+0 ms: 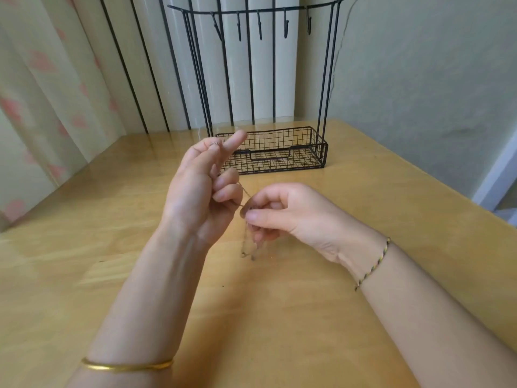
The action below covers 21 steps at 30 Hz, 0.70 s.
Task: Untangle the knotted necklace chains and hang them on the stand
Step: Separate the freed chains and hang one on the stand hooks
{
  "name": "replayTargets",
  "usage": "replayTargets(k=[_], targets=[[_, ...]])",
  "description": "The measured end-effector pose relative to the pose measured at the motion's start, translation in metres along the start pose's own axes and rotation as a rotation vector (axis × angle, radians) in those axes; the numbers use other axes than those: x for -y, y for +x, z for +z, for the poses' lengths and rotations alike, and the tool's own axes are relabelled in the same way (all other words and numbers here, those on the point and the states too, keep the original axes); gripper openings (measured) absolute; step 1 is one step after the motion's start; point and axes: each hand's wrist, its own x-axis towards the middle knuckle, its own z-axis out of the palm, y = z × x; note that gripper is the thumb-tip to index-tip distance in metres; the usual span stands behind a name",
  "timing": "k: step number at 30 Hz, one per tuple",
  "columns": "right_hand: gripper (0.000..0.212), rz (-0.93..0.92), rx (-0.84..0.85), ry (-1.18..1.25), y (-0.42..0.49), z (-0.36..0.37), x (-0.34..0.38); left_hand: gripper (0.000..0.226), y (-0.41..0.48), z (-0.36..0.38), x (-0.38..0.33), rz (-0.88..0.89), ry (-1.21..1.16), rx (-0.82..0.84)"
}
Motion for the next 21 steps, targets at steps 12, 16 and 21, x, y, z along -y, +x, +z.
replayTargets(k=[12,16,21], targets=[[0.011,0.084,-0.258,0.321,0.0,-0.019,0.0,0.024,0.006,-0.015,0.015,0.094,1.346,-0.197],[0.007,0.1,-0.284,0.414,0.002,-0.02,-0.001,0.005,-0.001,-0.005,0.013,0.211,1.223,-0.022],[0.007,0.102,-0.309,0.493,0.003,-0.018,-0.002,0.005,-0.003,0.001,0.018,0.129,1.052,0.08]])
